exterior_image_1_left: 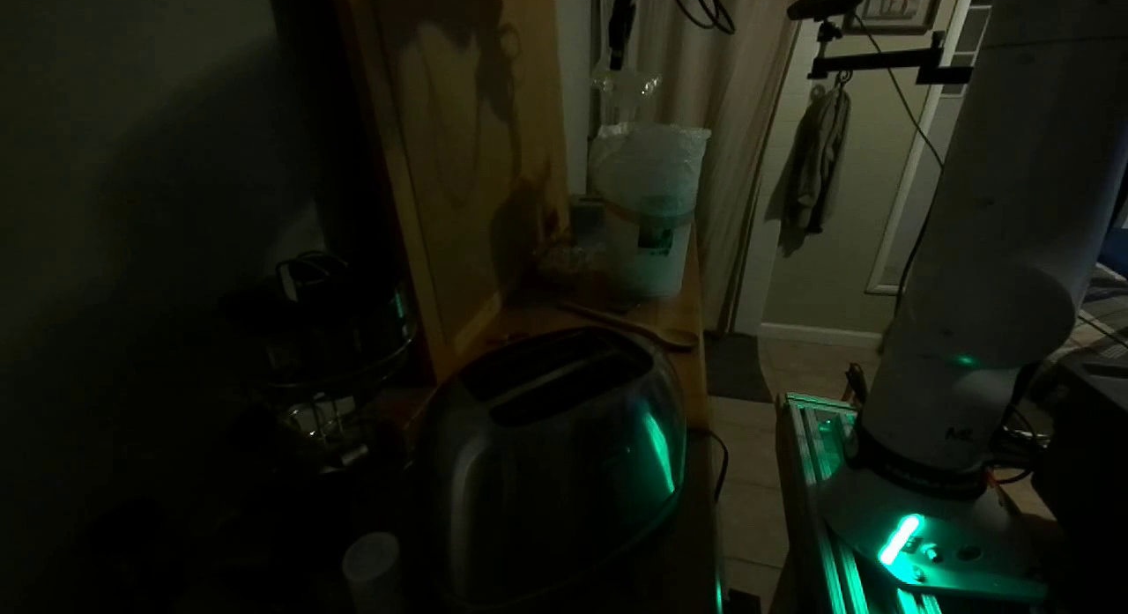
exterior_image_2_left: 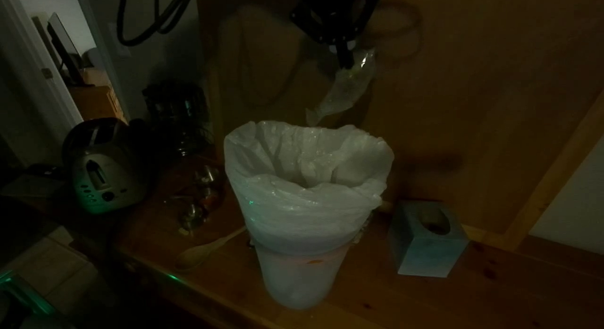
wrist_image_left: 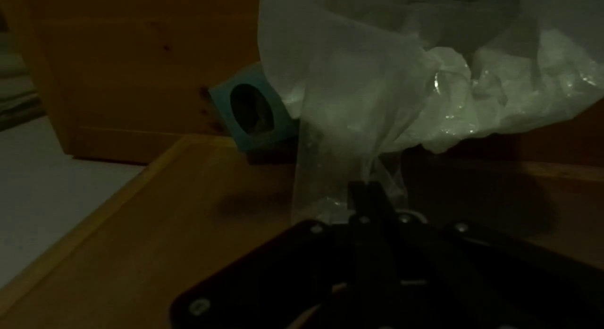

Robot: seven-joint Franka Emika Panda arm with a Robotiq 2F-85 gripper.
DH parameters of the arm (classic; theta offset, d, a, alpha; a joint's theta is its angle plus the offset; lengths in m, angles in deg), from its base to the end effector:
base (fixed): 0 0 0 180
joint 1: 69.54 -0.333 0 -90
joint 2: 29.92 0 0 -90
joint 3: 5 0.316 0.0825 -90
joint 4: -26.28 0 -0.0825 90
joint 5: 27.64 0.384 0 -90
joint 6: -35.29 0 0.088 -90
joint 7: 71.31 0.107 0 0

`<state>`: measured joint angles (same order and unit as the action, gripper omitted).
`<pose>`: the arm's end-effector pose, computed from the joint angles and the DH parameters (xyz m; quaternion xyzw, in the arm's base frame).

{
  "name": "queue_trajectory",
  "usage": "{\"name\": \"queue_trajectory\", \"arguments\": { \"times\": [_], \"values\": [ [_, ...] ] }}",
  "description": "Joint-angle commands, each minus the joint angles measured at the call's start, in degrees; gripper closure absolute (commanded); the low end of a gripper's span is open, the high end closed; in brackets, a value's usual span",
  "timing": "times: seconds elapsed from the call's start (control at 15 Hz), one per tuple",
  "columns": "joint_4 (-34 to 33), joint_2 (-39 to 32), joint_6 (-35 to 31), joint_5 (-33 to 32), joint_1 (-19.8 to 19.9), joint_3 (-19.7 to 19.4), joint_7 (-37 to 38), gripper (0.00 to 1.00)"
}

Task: Throw the clear object into the bin

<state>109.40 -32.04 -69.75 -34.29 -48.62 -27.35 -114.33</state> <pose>0.4253 -0.4060 0.6912 0.9828 0.0043 0.0820 0.1655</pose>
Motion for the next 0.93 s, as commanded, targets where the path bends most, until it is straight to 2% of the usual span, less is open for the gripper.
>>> {"name": "queue_trajectory", "arguments": {
  "times": [0.0, 0.33, 0.4, 0.53, 0.8, 0.87],
  "values": [
    [1.08, 0.90, 0.21, -3.66, 0.56, 0.29, 4.60, 1.00],
    [4.26, 1.06, -1.82, -3.19, 1.16, 0.16, 4.00, 0.98],
    [4.59, 1.04, -1.34, -2.51, 1.27, 0.11, 3.63, 0.73],
    [5.12, 1.03, -0.58, -2.46, 1.42, 0.00, 2.97, 0.71],
    [6.09, 1.93, 0.73, 0.54, 1.90, -0.17, -0.31, 0.45],
    [6.43, 1.78, -1.14, -2.09, 1.89, -0.32, 1.76, 0.39]
  ]
}}
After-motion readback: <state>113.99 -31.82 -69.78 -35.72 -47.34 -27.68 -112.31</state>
